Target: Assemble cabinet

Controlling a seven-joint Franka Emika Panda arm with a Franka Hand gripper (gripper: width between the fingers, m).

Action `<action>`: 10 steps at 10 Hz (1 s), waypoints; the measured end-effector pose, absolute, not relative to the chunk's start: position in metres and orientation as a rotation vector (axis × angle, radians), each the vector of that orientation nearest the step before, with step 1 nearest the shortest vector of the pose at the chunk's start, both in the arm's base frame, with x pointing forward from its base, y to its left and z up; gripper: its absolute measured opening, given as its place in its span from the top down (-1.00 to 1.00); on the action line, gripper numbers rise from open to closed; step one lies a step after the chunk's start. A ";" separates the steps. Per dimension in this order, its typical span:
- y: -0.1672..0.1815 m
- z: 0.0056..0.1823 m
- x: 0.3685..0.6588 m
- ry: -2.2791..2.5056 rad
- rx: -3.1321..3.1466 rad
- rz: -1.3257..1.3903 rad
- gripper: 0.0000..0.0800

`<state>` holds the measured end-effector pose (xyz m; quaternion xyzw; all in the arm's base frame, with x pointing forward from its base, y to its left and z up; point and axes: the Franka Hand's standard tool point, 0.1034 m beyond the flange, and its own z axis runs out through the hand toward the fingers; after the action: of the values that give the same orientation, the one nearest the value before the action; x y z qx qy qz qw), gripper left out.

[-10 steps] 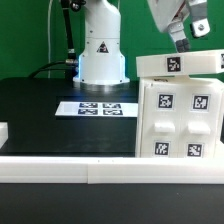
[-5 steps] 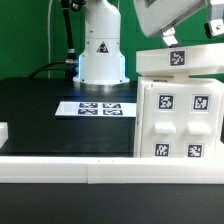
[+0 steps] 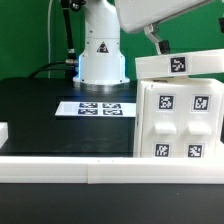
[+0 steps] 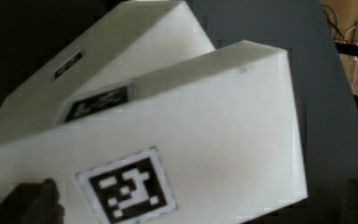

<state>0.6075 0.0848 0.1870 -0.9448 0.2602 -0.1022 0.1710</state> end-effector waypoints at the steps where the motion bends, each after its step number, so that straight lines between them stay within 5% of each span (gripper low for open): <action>1: 0.081 0.185 0.605 0.507 -2.751 -0.306 -0.99; 10: 0.081 0.175 0.598 -0.736 -2.879 -0.350 -0.99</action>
Offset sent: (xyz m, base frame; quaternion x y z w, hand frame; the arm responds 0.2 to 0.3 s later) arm 0.0000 0.0000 0.0000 0.0000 0.0000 -0.1938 0.9810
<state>0.5977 0.0810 0.1753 -0.9595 -0.2453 -0.1168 0.0747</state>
